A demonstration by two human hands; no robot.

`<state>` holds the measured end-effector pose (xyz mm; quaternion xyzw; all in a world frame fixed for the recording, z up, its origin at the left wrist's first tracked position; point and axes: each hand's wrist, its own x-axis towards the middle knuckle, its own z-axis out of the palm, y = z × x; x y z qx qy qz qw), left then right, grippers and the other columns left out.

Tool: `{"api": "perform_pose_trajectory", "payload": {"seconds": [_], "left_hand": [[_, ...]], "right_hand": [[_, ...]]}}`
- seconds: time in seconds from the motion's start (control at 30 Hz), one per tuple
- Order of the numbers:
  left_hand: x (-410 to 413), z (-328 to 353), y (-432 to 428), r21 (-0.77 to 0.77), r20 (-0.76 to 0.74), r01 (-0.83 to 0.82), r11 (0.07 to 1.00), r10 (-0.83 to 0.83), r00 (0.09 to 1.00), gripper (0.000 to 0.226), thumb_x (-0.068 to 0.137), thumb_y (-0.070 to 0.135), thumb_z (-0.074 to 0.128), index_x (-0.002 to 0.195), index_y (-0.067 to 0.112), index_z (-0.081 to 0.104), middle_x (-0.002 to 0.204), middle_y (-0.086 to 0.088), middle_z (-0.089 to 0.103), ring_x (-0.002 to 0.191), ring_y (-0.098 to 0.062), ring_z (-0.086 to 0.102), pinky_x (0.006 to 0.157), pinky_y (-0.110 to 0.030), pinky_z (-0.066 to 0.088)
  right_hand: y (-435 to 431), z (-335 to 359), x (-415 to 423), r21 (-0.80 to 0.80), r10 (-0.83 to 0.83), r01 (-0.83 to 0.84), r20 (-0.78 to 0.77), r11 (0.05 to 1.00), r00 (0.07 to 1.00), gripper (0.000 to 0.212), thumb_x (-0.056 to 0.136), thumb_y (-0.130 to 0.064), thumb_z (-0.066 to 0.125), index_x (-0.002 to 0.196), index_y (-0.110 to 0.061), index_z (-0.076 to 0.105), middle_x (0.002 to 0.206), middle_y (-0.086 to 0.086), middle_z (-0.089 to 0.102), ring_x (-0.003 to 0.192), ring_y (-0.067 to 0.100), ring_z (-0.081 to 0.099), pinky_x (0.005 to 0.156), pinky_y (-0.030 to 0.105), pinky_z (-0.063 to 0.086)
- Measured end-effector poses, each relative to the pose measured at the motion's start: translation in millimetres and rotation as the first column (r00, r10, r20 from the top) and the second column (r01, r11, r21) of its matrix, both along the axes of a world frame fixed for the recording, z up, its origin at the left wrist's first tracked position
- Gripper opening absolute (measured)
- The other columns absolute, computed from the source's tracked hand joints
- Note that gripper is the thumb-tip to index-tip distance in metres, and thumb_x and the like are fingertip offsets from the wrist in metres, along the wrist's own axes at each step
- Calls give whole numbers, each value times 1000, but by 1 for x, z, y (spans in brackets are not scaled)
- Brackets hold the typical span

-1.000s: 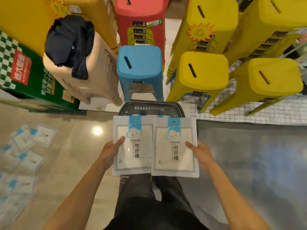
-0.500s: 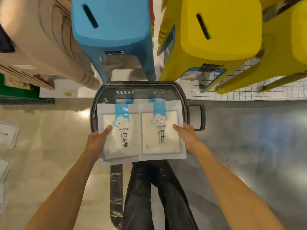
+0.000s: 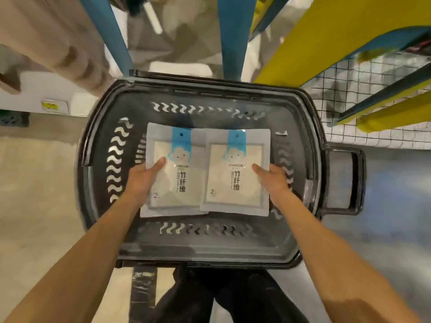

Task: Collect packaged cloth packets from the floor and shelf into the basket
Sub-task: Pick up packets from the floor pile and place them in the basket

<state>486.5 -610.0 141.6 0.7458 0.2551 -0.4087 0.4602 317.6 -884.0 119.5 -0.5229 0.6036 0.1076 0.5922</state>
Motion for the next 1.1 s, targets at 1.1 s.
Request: {"api": "perform_pose_trajectory", "payload": {"seconds": [1.1], "left_hand": [[17, -4, 14, 458, 223, 477, 750, -616, 755, 40, 97, 31, 61, 123, 0, 56, 115, -17, 60, 110, -33, 58, 93, -44, 46]], "right_hand": [[14, 30, 32, -273, 665, -767, -386, 580, 640, 60, 95, -32, 63, 142, -4, 38, 140, 19, 45, 129, 36, 43, 103, 44, 40]]}}
